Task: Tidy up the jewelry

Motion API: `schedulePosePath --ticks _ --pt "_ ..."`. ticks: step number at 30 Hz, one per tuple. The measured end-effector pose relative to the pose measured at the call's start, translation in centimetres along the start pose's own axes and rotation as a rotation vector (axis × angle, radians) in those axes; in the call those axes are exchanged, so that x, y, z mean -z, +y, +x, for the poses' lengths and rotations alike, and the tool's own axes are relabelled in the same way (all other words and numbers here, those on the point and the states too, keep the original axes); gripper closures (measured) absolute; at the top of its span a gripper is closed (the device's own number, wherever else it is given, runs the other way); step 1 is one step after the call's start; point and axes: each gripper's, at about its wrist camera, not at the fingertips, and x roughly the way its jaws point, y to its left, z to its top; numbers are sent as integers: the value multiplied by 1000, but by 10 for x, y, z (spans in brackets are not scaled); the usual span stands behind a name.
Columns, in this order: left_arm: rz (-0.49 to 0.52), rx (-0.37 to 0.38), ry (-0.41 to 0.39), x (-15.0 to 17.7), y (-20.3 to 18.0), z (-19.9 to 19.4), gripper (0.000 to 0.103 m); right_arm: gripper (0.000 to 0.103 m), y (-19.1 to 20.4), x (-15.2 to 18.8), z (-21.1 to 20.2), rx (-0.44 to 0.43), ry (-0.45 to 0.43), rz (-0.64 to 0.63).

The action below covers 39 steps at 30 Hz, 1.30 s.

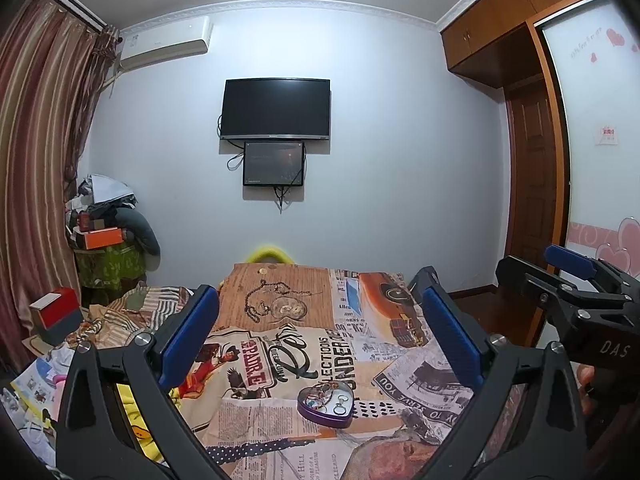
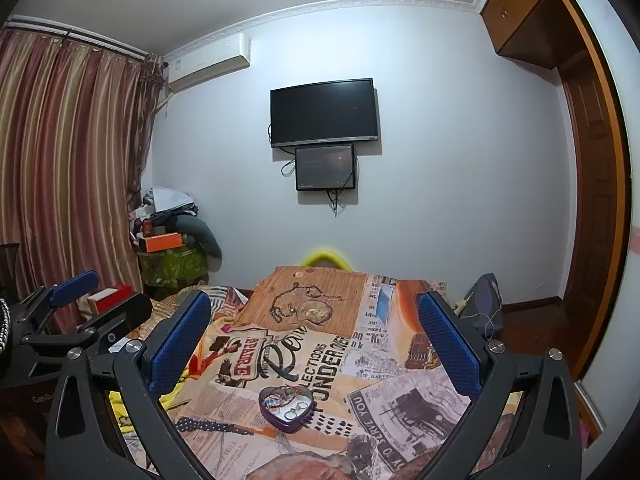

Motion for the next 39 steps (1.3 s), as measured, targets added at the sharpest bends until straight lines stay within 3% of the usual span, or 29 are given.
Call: schedulePosePath --ticks 39 --pt "-49 -10 52 5 8 16 1 0 -6 6 7 -9 75 24"
